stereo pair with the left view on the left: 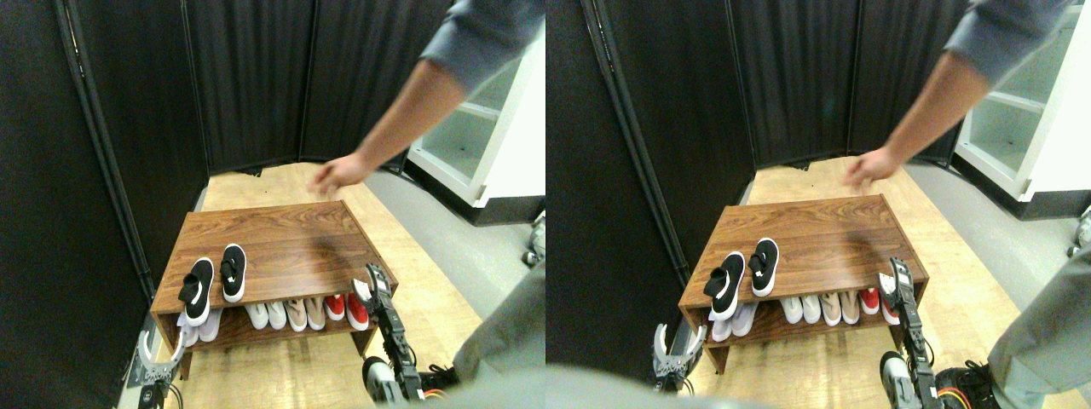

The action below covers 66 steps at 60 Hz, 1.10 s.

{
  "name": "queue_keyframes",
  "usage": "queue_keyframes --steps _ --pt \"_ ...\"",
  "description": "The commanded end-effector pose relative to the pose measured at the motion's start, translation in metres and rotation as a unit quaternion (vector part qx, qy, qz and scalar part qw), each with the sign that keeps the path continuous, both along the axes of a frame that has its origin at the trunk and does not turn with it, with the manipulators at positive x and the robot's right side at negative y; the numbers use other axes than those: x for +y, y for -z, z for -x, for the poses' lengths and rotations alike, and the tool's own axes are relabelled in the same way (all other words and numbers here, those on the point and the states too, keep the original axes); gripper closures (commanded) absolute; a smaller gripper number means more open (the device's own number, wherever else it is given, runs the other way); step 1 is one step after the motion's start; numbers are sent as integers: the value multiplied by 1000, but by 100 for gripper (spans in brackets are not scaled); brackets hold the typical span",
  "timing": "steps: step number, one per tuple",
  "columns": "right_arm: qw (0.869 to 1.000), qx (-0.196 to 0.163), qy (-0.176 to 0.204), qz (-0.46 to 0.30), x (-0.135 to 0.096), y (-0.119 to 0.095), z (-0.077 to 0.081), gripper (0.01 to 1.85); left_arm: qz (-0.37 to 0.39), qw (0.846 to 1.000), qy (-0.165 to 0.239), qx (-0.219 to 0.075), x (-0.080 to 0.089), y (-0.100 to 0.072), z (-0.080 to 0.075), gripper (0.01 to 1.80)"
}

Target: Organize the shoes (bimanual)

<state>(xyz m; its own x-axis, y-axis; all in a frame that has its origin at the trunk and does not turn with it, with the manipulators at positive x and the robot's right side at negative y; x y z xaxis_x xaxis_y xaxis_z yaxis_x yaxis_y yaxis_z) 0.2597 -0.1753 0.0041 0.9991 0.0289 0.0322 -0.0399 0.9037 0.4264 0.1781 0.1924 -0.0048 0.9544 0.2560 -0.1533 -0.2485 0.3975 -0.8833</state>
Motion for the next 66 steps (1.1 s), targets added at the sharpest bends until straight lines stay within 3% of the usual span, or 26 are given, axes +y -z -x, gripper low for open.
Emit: queue_keyframes --steps 1,11,17,25,41,66 --pt "1000 -10 2 9 1 -6 0 152 11 1000 14 -12 -10 -9 -4 80" --pt "1000 -16 -1 3 0 -5 1 153 55 998 37 8 -23 -6 -9 38" --pt "1000 -13 -2 -4 1 -5 1 153 92 995 29 4 -27 2 -19 28" --pt "1000 -17 -7 -1 0 -5 2 153 143 990 8 -12 -29 10 -34 26" --pt "1000 -21 -5 -5 -1 -6 1 154 146 989 8 -13 -21 33 -69 33" --pt "1000 -21 -4 -11 -5 -6 0 154 134 991 4 -2 -15 60 -95 38"
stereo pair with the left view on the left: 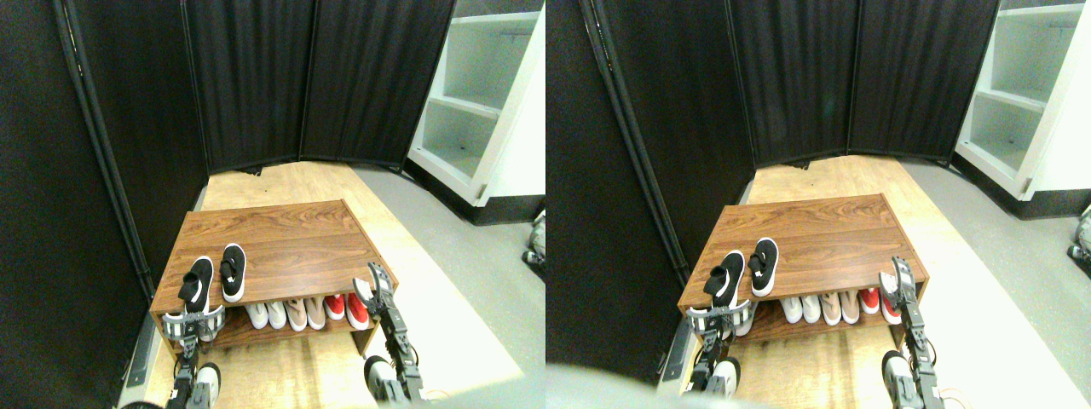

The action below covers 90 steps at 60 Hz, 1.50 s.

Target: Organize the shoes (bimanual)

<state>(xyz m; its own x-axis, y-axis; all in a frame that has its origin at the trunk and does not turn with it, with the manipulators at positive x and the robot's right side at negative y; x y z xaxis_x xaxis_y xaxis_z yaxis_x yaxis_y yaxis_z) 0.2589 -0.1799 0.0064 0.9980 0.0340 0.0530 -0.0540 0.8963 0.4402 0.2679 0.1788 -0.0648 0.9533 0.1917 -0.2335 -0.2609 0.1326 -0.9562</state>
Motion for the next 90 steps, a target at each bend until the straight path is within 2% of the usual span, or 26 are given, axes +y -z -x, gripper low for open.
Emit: queue_keyframes --steps 1,21,27,46,52,53,60,67,72,76,78,79,80,81,83,87,90 --pt "1000 -10 -2 -4 0 -3 -1 154 -10 1000 -2 -10 -1 1 -6 37" --pt "1000 -5 -3 1 -1 -3 1 153 -13 1000 2 -21 -1 -1 -23 43" --pt "1000 -6 -2 1 -2 -3 2 153 -23 1000 9 -20 -2 -3 -24 48" --pt "1000 -12 -4 3 -6 -2 3 153 -28 999 26 -11 1 -3 -17 39" --pt "1000 -13 -3 5 -6 -2 3 153 -25 999 29 -8 6 -6 -8 36" --pt "1000 -10 0 2 -6 -2 4 152 -29 999 31 -7 8 -9 0 42" --pt "1000 -13 0 -2 -6 -1 3 153 -21 999 23 -8 13 -12 20 48" --pt "1000 -15 0 -1 -6 -1 2 153 -27 999 13 -12 21 -17 40 42" --pt "1000 -16 -1 0 -5 0 1 153 -44 999 -4 -32 32 -26 59 61" --pt "1000 -17 -4 3 -4 -1 1 153 -52 998 -14 -41 38 -31 64 73" --pt "1000 -15 -3 2 -4 -1 1 153 -79 995 -25 -48 45 -36 67 84" --pt "1000 -15 -4 1 -3 -1 1 153 -94 993 -42 -55 49 -41 68 96" --pt "1000 -15 -4 1 -3 -1 1 153 -94 993 -42 -55 49 -41 68 96" --pt "1000 -14 -4 1 -3 -1 1 153 -95 992 -61 -60 52 -44 68 111" --pt "1000 -13 -4 -4 -3 -1 1 153 -99 990 -73 -68 56 -49 68 125" --pt "1000 -14 -5 -4 -2 -2 2 153 -118 986 -90 -81 63 -56 67 141" --pt "1000 -15 -7 -7 -2 -2 2 153 -138 983 -84 -92 69 -60 64 161"
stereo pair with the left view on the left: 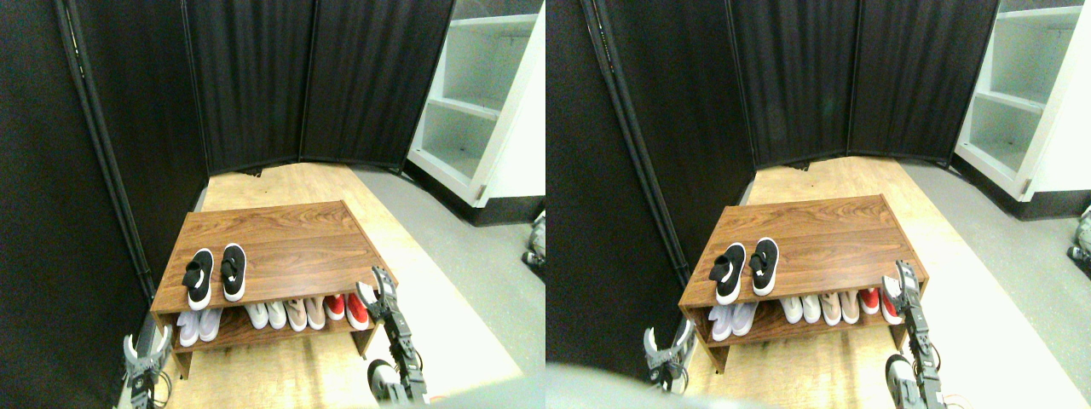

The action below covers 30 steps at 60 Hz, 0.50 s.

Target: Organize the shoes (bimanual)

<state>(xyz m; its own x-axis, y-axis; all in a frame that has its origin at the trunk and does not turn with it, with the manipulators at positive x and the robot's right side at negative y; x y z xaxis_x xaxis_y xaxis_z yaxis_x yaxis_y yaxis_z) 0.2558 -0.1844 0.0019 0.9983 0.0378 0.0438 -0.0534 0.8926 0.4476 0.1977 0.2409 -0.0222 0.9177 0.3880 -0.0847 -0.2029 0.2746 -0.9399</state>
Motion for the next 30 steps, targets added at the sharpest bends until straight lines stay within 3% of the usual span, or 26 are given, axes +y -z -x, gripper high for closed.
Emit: queue_keyframes --steps 1,3,8,14,21,30 --pt "1000 -18 -4 -5 2 -7 -1 153 -50 998 8 -40 8 -19 -8 165" --pt "1000 -17 -3 -6 2 -7 -1 153 -55 997 5 -48 11 -22 -11 180" --pt "1000 -20 -5 -8 3 -7 -1 153 -80 995 -10 -63 19 -29 -23 180" --pt "1000 -18 -4 -1 4 -8 0 152 -104 992 3 -71 26 -37 -41 180" --pt "1000 -20 -5 -2 4 -8 -1 152 -113 992 0 -57 28 -46 -63 180" --pt "1000 -21 -7 -10 4 -8 -1 152 -129 991 19 -36 30 -45 -89 180"
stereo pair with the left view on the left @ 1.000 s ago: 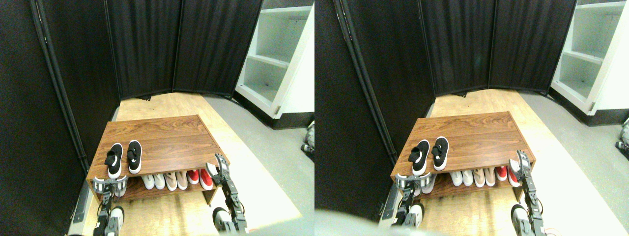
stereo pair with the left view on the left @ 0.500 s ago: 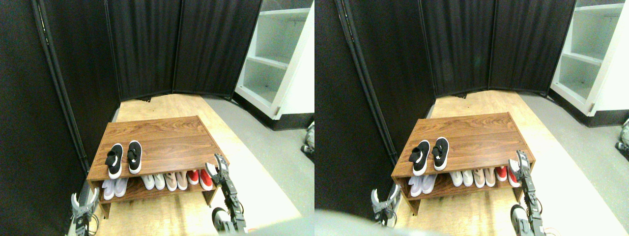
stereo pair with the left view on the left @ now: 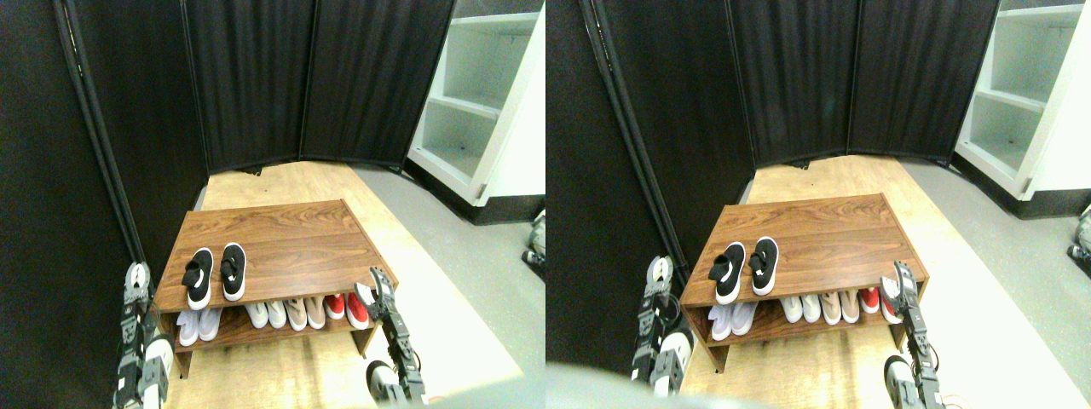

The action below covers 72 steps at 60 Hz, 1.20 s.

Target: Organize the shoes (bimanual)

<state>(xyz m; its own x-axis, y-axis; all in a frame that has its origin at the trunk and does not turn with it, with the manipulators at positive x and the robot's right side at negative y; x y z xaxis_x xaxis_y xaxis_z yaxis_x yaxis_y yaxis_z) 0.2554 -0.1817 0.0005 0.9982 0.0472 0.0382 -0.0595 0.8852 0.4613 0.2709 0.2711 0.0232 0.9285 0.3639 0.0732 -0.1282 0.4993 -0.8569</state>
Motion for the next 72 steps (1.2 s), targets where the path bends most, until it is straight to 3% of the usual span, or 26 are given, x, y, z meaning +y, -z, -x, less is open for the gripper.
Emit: queue_keyframes --steps 1,7,25,35,47,72 --pt "1000 -24 0 -4 2 -9 -2 152 -8 1000 11 6 0 2 -19 180" --pt "1000 -25 0 -4 0 -8 -3 151 -26 999 -1 24 -1 9 -35 180" --pt "1000 -19 4 -10 -1 -9 -4 151 -20 997 -10 73 -7 39 -59 180" --pt "1000 -19 5 -13 0 -9 -5 151 -42 993 -23 104 -12 57 -57 180" --pt "1000 -23 7 -13 -1 -9 -5 152 -34 992 -39 116 -11 75 -54 180" --pt "999 -41 3 -6 -4 -10 -3 153 -27 989 -43 139 -12 93 -59 180"
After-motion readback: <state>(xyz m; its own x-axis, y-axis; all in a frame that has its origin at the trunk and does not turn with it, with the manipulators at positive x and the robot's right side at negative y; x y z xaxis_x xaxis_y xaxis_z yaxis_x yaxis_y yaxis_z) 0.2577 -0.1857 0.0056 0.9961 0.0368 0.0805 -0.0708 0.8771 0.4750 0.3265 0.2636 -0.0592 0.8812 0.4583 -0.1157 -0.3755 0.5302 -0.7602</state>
